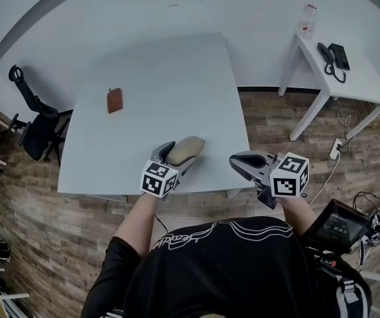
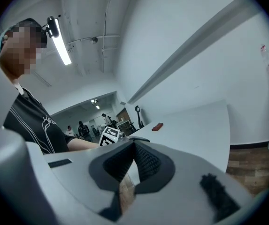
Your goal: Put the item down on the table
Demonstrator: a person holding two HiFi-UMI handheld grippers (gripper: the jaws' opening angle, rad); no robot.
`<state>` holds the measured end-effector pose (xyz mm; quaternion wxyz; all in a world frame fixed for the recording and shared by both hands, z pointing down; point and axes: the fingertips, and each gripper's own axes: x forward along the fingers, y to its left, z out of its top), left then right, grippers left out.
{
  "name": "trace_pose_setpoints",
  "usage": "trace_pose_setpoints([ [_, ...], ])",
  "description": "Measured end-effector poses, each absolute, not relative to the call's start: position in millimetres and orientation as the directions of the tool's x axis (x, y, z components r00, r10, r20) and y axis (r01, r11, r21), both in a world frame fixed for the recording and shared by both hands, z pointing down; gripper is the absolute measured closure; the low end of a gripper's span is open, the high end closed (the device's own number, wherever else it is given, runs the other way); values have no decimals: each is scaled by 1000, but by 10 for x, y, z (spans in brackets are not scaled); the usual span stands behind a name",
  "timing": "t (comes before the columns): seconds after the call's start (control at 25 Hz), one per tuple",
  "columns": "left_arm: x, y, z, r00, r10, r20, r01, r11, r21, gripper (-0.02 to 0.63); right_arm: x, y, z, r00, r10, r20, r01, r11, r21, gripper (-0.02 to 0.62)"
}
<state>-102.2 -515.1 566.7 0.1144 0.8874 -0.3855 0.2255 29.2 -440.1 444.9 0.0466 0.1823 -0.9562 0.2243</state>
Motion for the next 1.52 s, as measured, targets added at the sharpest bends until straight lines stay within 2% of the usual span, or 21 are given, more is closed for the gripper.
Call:
trace_pose_setpoints([
  [0.48, -1170, -5271, 6148, 594, -575, 563, -729, -681, 75, 236, 201, -4670, 4686, -926, -316, 207, -377, 815, -440, 586],
  [0.68, -1244, -5227, 6351, 554, -556, 619, -718, -696, 17, 235, 101, -4673, 4742, -930, -296, 218, -365, 816, -448, 586],
  [0.96, -1334, -5181, 6616, 535, -507, 676, -726, -685, 61, 233, 37, -4741, 4790, -930, -291, 223, -364, 811, -459, 586],
  [1.4, -1308, -5200, 6591, 576, -505, 642, -717, -689, 102, 225, 27, -4739, 4841, -934, -281, 222, -356, 802, -480, 586],
  [1.52, -1262, -5207, 6567, 592, -522, 614, -712, -696, 94, 176, 40, -4729, 4875, -932, -280, 231, -359, 799, -482, 586],
])
